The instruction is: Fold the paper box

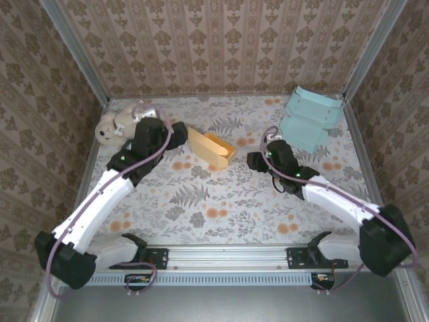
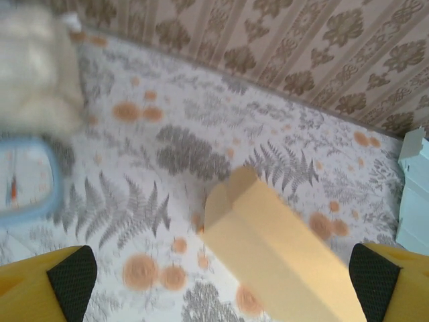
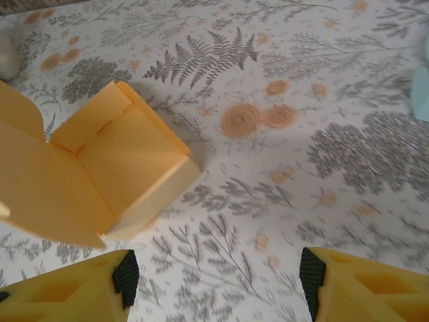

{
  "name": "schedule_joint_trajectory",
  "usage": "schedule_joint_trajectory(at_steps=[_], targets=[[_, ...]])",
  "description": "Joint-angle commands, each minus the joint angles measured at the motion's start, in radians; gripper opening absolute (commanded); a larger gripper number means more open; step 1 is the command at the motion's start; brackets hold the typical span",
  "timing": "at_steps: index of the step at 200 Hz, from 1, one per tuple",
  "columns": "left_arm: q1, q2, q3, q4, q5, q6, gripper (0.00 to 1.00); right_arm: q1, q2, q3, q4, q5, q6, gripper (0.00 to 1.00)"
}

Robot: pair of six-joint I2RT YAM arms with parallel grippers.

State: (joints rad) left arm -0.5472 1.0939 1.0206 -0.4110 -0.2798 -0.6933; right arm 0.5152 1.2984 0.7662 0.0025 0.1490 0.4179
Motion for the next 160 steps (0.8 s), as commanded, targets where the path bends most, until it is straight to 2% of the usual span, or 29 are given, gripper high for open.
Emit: schedule_joint_trajectory(at_steps=[1,26,53,118,160], targets=[[-0.037,-0.081,-0.124,0.027,0.049,-0.138,1.00,0.003,0.114,0.057,0.126,-0.057,-0.013,0.68],[-0.083,-0.178,-0.195,0.022,0.007,-0.108,1.00,0.008,0.240,0.098,0.207,-0.116,0.008,0.66],[-0.100,-0.261,-0.259,0.026,-0.061,-0.093,1.00,0.052,0.302,0.070,0.307,-0.123,0.056,0.66],[-0.099,-0.307,-0.273,-0.019,-0.142,-0.075,1.00,0.304,0.379,-0.024,0.540,-0.054,0.202,0.65],[-0.100,-0.308,-0.254,-0.053,-0.197,-0.049,1.00,0.458,0.464,0.097,0.551,0.000,0.170,0.66]])
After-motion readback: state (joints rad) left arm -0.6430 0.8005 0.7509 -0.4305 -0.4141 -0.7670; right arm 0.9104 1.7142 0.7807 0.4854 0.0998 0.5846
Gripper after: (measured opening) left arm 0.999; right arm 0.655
